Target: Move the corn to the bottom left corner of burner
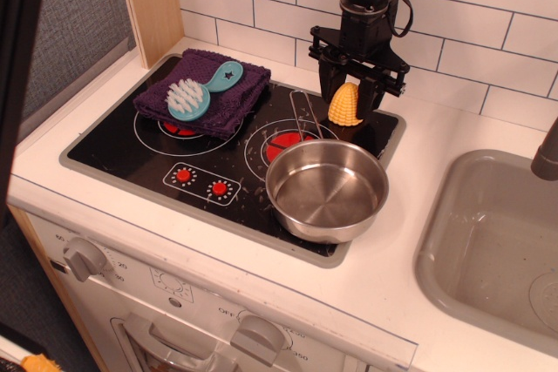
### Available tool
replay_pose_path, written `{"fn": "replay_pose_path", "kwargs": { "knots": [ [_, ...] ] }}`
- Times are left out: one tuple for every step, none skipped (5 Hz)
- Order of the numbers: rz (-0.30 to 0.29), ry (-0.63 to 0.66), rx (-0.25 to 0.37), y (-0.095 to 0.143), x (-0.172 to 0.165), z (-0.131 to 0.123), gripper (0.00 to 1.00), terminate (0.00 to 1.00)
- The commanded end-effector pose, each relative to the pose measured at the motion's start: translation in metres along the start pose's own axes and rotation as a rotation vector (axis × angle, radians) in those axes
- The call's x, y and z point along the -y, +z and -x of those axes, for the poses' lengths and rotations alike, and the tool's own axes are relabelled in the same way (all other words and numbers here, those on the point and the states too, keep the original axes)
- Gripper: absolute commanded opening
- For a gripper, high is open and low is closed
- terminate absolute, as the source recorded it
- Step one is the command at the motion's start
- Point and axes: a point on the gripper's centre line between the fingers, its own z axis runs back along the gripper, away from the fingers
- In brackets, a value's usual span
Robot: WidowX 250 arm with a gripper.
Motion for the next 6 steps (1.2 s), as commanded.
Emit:
{"fn": "replay_pose_path", "kwargs": {
  "knots": [
    [0.030, 0.085, 0.288, 0.110, -0.036, 0.009, 0.00, 0.00],
    [0.022, 0.149, 0.284, 0.131, -0.065, 0.048, 0.00, 0.00],
    [0.006, 0.195, 0.219, 0.111, -0.096, 0.089, 0.00, 0.00],
    [-0.012, 0.212, 0.145, 0.092, -0.115, 0.123, 0.00, 0.00],
    [-0.058, 0.210, 0.092, 0.080, -0.127, 0.147, 0.00, 0.00],
    [-0.089, 0.214, 0.048, 0.068, -0.132, 0.163, 0.00, 0.00]
  ]
}}
